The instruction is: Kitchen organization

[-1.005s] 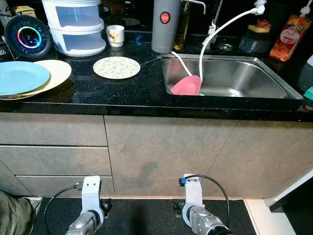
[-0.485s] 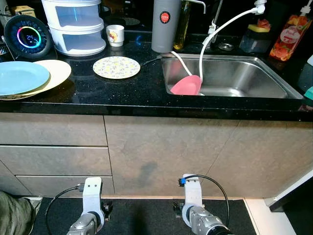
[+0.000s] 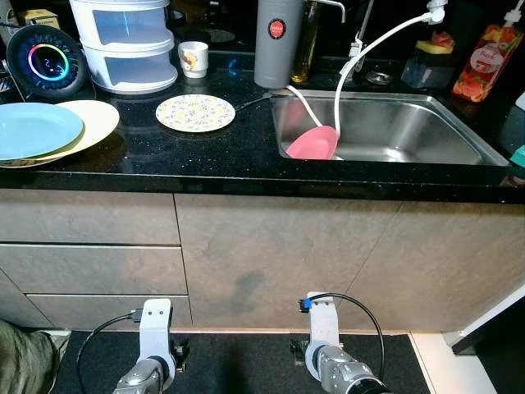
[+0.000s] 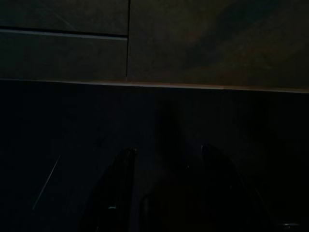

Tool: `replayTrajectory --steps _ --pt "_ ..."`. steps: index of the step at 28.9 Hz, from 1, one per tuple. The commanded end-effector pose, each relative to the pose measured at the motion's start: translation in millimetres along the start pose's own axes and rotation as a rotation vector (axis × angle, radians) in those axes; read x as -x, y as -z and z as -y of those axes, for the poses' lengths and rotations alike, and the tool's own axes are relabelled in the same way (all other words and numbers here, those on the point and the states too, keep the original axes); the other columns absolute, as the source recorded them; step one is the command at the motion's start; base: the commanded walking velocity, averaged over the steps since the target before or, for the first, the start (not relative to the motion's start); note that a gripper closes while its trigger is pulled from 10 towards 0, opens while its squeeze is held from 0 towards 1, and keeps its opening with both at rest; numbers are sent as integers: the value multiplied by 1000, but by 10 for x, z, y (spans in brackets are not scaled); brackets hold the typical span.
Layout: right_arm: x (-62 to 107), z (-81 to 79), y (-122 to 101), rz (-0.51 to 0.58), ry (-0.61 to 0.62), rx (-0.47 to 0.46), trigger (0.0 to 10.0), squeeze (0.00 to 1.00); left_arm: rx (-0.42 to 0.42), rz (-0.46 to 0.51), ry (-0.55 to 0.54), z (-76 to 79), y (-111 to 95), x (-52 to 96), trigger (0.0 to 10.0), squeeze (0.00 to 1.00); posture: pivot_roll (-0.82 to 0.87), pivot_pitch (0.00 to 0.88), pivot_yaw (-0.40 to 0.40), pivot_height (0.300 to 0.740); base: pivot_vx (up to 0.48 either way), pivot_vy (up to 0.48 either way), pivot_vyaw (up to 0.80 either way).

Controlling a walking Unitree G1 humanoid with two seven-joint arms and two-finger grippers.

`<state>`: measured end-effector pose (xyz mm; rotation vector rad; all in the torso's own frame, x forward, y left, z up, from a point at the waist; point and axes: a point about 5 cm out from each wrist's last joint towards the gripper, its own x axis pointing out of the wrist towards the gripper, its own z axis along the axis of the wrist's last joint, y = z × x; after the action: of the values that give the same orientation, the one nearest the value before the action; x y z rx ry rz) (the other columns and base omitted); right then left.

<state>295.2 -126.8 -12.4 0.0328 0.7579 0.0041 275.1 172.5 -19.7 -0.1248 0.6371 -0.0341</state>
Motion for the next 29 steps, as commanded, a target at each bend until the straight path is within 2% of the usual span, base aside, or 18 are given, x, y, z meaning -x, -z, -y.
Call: replayTrajectory --steps 1,29 --pt "4 4 87 -34 0 2 10000 0 -6 -24 9 32 62 0 10000 0 14 149 -36 740 0 0 0" --pt "4 42 90 -35 10 11 10000 0 -18 -33 28 84 86 -7 10000 0 -13 144 -29 740 0 0 0"
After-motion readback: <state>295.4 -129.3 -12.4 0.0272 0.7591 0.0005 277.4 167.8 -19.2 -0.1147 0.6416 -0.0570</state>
